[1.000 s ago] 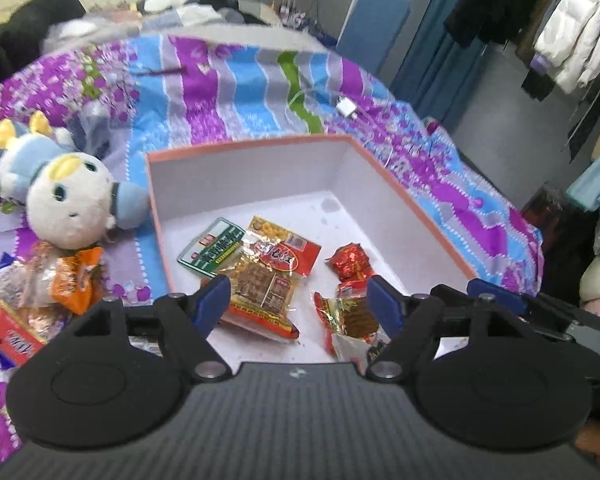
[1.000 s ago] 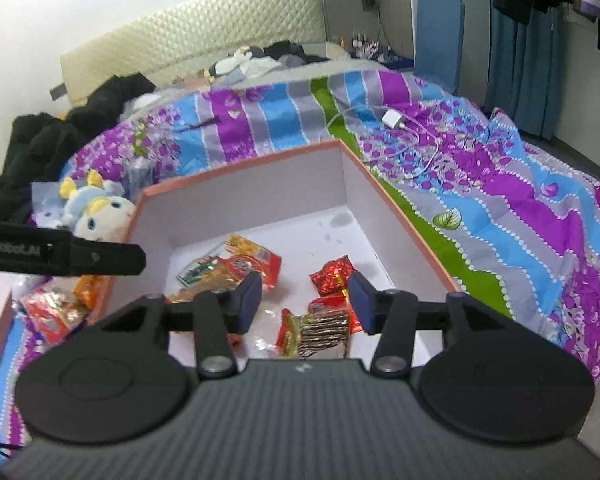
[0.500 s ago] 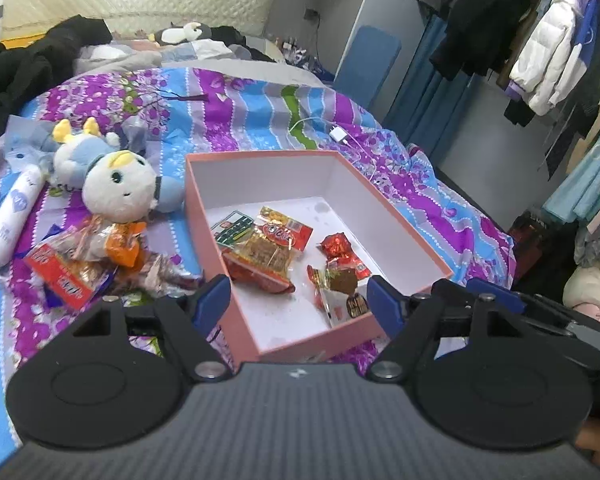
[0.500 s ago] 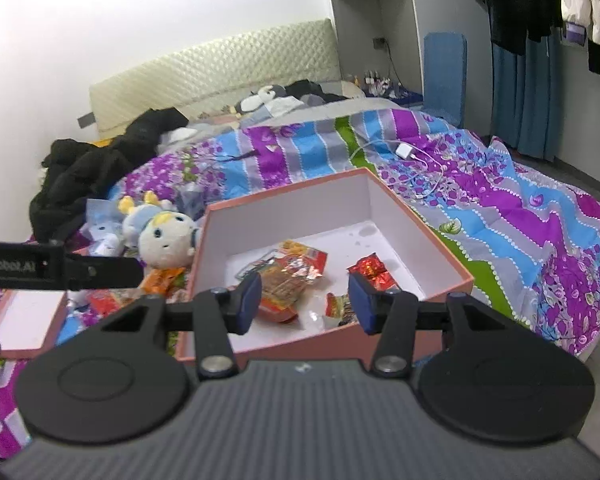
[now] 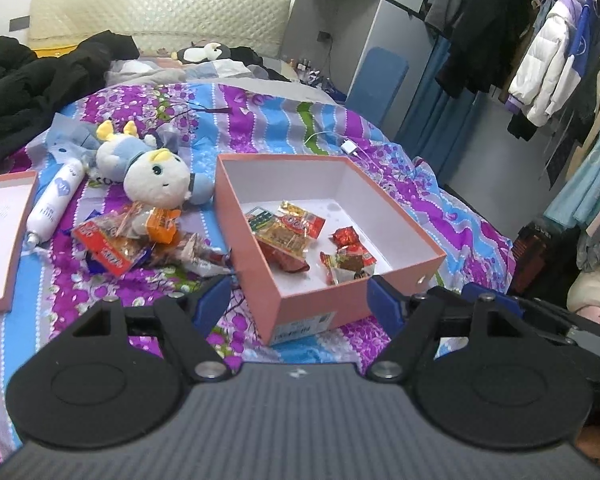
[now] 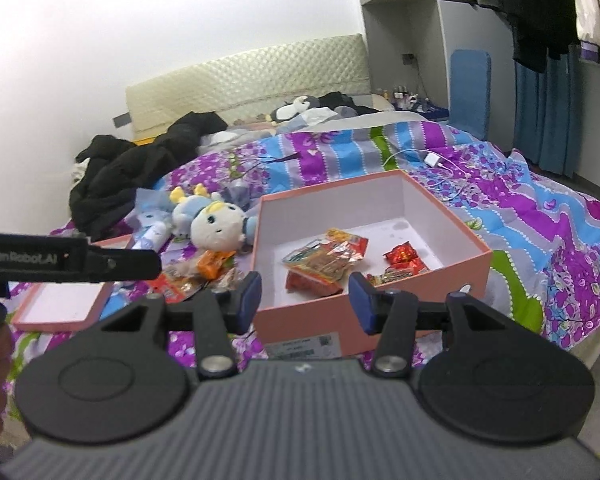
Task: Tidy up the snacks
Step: 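Lift both tools out of the box and back away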
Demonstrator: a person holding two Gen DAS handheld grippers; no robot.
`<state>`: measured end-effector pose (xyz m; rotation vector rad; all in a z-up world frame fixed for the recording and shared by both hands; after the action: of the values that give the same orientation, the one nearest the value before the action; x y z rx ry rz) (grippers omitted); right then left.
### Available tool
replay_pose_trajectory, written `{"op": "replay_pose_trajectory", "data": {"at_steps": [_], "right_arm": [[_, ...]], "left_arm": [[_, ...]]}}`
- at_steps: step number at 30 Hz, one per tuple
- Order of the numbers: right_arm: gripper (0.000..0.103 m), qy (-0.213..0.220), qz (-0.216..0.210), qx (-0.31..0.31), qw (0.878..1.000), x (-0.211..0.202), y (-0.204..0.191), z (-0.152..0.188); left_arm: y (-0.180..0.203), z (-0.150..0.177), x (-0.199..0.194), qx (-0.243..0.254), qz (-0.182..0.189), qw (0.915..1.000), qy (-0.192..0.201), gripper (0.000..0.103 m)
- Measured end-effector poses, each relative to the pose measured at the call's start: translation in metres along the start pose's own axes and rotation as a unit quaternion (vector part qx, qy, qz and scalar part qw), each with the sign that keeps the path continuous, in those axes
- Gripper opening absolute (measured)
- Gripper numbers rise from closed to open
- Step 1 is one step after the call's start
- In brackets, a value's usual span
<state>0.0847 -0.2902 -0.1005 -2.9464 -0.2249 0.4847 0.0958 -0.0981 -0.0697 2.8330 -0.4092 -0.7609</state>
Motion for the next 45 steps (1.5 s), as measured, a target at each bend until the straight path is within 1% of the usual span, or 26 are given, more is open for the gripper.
{"op": "replay_pose_trajectory", "data": {"at_steps": [4,10,16,24,31,36,38,42,44,45], "right_arm": [[0.051,-0.005,-0.008,-0.002,1.000,-0.005,-0.009,0.005],[0.051,-0.012,-0.030,-0.010,0.999,-0.004,-0.027,0.010],[0.051,-0.020,-0.057,-0.016,0.998,-0.001,-0.049,0.015],[0.051,-0.027,-0.065,-0.027,0.997,0.010,-0.065,0.027],[0.051,-0.021,-0.074,-0.040,0.996,0.034,-0.082,0.039],[0.051,-0.022,-0.083,-0.058,0.995,0.058,-0.098,0.045],[0.051,-0.020,-0.092,-0.067,0.993,0.066,-0.107,0.048],[0.051,-0.015,-0.105,-0.091,0.990,0.086,-0.126,0.056],[0.051,-0.010,-0.106,-0.110,0.988,0.097,-0.136,0.063],[0.051,-0.010,-0.104,-0.121,0.987,0.105,-0.141,0.067]], "left_arm": [[-0.003,0.005,-0.014,-0.002,-0.007,1.0000,0.005,0.079],[-0.019,0.008,-0.029,-0.010,-0.029,0.9994,0.014,0.079],[-0.037,0.012,-0.035,-0.028,-0.044,0.9986,0.014,0.079],[-0.066,0.025,-0.036,-0.047,-0.067,0.9966,0.007,0.079],[-0.099,0.030,-0.016,-0.047,-0.086,0.9952,0.001,0.079],[-0.121,0.025,-0.003,-0.042,-0.089,0.9951,0.006,0.079],[-0.132,0.024,0.006,-0.048,-0.085,0.9952,0.007,0.079],[-0.159,0.027,0.032,-0.051,-0.091,0.9946,0.000,0.079],[-0.172,0.032,0.050,-0.039,-0.097,0.9945,-0.004,0.079],[-0.180,0.036,0.060,-0.027,-0.108,0.9937,-0.012,0.079]]}}
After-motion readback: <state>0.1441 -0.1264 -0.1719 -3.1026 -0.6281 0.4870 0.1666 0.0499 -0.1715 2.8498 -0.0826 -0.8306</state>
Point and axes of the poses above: each gripper's, at about its wrist camera, not at the fingertips, and x roughly the way its jaws point, y to its right, z to its underside, the point moved 5 cm from there along x, roughly the way its jaws point, and after that the axes turned 8 degrees about y, right-handed, at the moved point
